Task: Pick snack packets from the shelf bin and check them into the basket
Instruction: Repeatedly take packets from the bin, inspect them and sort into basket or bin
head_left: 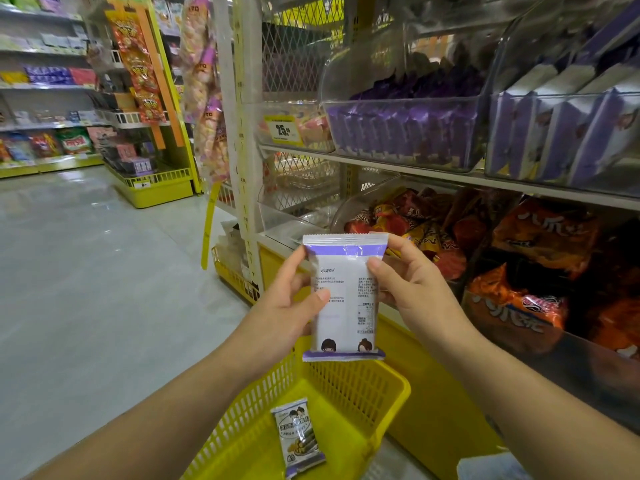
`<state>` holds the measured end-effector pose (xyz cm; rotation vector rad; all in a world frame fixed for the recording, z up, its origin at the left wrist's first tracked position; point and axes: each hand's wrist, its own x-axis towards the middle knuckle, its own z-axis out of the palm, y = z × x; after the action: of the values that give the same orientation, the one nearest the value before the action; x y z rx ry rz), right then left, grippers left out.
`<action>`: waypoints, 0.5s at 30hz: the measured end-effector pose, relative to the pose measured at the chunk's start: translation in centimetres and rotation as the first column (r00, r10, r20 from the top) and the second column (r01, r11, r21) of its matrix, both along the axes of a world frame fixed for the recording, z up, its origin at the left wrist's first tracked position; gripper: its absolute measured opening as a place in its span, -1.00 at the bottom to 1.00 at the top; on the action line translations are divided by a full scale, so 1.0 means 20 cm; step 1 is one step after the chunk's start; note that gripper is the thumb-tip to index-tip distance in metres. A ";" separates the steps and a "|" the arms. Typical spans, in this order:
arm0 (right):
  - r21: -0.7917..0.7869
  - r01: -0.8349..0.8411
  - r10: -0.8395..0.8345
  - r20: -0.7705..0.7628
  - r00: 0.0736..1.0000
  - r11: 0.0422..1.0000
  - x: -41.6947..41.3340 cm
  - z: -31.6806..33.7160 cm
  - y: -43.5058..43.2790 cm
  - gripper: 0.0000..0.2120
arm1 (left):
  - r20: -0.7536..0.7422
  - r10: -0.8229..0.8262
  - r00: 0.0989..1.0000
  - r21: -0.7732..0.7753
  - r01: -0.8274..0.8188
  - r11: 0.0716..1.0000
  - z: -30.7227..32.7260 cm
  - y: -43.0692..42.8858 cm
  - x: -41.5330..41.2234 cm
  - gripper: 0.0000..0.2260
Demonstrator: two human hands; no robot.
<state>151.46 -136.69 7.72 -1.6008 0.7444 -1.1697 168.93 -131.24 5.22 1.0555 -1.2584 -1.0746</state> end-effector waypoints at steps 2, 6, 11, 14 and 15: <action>0.005 -0.006 0.006 -0.007 1.000 1.000 -0.01 0.00 0.00 -0.77 | 0.015 0.015 1.000 -0.036 -0.015 0.999 0.01 0.00 0.00 -0.44; 0.110 -0.093 0.090 0.034 0.995 0.990 -0.02 0.00 0.00 -0.79 | 0.009 0.037 0.999 -0.010 -0.037 0.999 0.01 0.00 0.00 -0.42; 0.483 -0.316 0.379 -0.034 0.925 0.816 -0.04 -0.01 0.00 -0.80 | -0.243 0.140 0.960 0.093 -0.120 0.988 0.02 -0.02 0.03 -0.44; 0.574 -0.334 0.389 0.029 0.921 0.748 -0.04 -0.01 0.00 -0.85 | -0.289 0.151 0.945 0.190 -0.098 0.977 0.02 -0.02 0.03 -0.44; 0.586 -0.333 0.380 0.046 0.924 0.739 -0.04 0.00 0.00 -0.84 | -0.296 0.132 0.946 0.223 -0.066 0.973 0.02 -0.02 0.04 -0.43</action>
<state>150.58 -136.65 7.68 -1.1868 0.7153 -0.5167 169.70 -131.59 5.72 1.0480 -0.8453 -1.2603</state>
